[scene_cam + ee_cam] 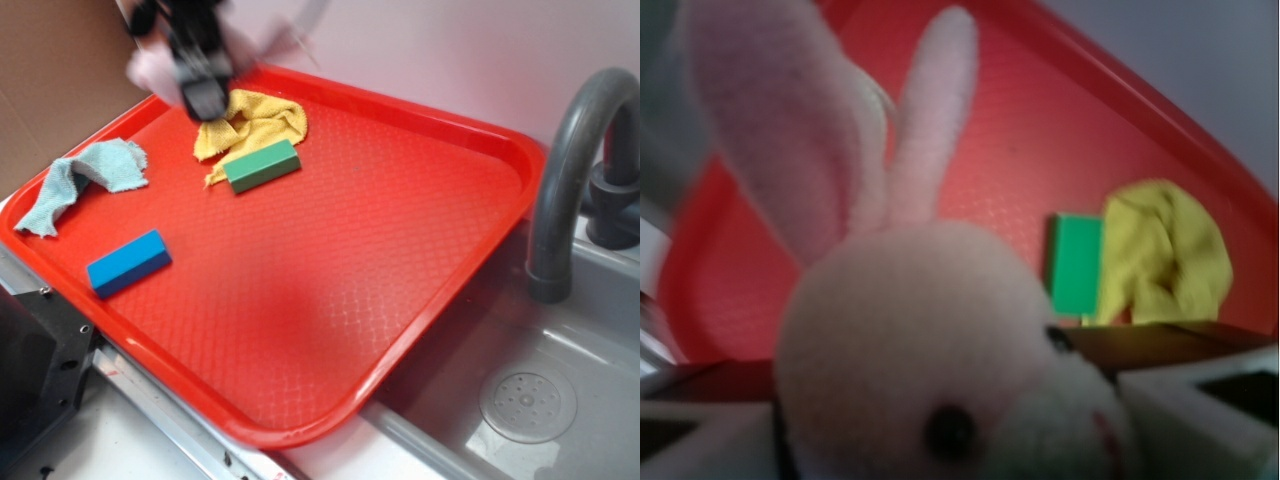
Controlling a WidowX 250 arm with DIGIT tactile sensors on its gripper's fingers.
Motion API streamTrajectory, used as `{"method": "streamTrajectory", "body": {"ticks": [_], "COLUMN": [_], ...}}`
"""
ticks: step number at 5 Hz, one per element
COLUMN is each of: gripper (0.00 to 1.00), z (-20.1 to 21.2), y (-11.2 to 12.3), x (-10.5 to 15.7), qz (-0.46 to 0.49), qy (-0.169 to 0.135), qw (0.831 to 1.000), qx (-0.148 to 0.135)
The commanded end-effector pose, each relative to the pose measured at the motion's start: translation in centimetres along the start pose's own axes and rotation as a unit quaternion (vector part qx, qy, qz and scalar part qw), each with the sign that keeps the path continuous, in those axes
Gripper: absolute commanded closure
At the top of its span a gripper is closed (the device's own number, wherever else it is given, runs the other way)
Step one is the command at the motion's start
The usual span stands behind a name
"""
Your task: Grab the pink bunny.
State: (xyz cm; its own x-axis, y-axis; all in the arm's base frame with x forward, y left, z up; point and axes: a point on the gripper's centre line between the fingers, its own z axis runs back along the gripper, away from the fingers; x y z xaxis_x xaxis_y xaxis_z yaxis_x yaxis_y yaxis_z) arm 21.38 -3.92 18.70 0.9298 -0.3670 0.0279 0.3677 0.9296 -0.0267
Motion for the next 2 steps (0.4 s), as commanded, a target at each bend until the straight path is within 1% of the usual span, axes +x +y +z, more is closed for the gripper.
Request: {"method": "streamTrajectory", "body": {"ticks": [1,2], "gripper": [1.0,0.61], "z": [3.0,2.1], "y": [-0.8,-1.3], "x": [-2.4,-0.9], "qz": [0.193,0.181], "qy": [-0.155,-0.075], "qw": [0.968,0.98], "qx": [0.039,0.045]}}
